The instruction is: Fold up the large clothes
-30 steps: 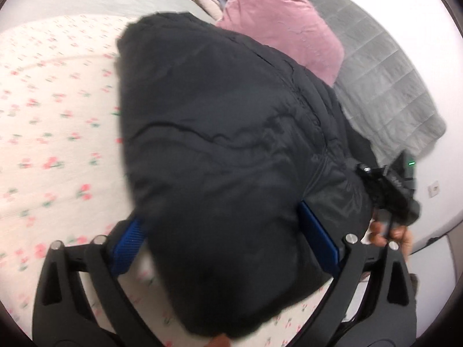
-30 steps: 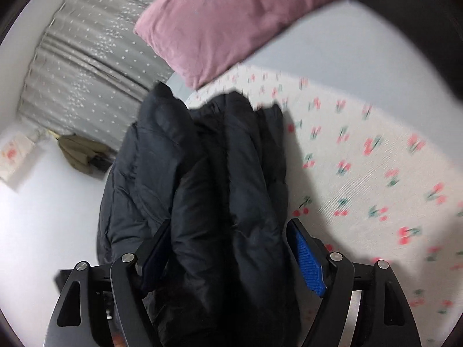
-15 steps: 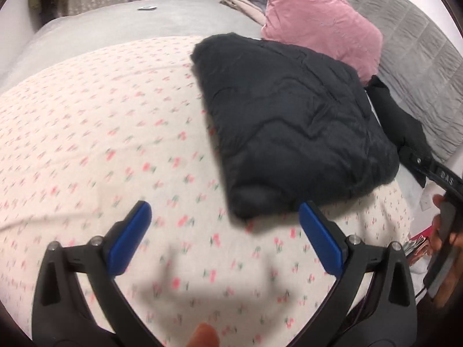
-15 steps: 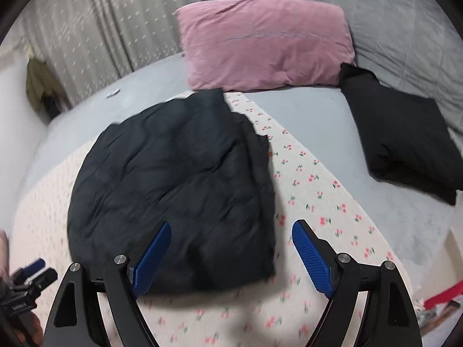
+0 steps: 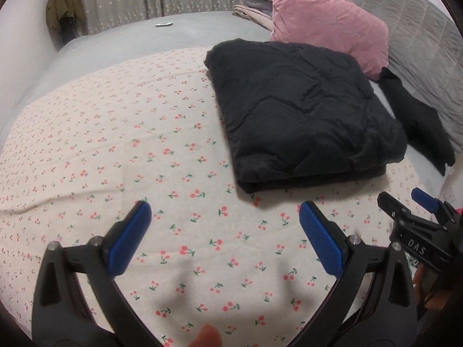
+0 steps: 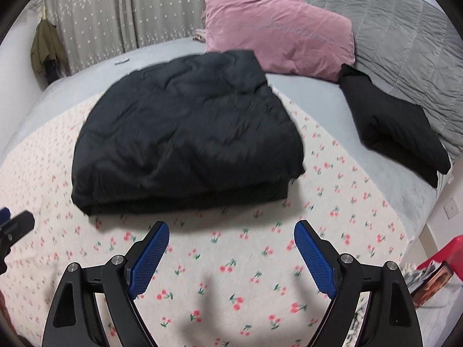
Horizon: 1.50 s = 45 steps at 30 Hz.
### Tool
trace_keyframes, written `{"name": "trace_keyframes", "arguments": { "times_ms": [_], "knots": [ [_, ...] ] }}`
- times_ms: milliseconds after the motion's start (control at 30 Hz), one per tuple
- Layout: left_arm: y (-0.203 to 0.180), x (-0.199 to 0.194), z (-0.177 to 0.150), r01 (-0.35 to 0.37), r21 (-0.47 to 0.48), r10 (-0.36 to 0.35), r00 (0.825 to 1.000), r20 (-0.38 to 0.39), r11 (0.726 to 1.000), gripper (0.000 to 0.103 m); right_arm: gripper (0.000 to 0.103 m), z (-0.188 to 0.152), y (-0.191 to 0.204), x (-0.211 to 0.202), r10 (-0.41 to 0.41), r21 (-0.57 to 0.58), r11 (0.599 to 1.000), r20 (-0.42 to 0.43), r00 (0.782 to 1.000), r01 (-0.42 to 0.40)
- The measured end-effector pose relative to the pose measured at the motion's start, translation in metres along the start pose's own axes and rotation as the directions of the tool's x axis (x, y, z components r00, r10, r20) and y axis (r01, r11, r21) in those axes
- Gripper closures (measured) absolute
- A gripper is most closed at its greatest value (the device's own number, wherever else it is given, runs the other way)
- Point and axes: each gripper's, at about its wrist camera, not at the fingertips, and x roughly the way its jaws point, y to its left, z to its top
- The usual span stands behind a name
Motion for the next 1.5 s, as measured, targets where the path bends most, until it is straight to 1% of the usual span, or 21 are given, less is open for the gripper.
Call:
{"name": "trace_keyframes", "arguments": {
  "times_ms": [67,133,300,433,800,1500],
  "knots": [
    [-0.003,0.005,-0.003,-0.003,0.000,0.003,1.000,-0.017,1.000,0.001,0.014,-0.002,0.005,0.001,0.017,-0.007,1.000,0.002,1.000,-0.017],
    [-0.007,0.009,-0.006,-0.001,0.004,0.002,1.000,-0.029,1.000,0.001,0.014,-0.003,0.009,0.003,0.011,-0.018,1.000,0.004,1.000,-0.011],
    [-0.019,0.013,-0.015,-0.012,0.035,0.013,0.999,-0.034,0.999,0.001,0.014,-0.004,0.011,0.006,0.007,-0.019,1.000,-0.003,1.000,-0.007],
    [-0.024,0.014,-0.018,-0.016,0.038,0.018,0.999,-0.037,0.999,0.001,0.014,-0.003,0.007,0.007,0.000,-0.012,1.000,0.000,1.000,0.000],
    [-0.025,0.013,-0.018,-0.010,0.032,0.011,0.999,-0.039,0.999,0.001,0.014,-0.004,0.001,0.010,-0.005,-0.002,1.000,-0.014,1.000,0.005],
    [-0.025,0.015,-0.016,0.008,0.020,-0.007,0.998,-0.056,1.000,0.001,0.014,-0.007,0.005,0.012,-0.009,-0.010,1.000,-0.025,1.000,0.009]
  ]
}}
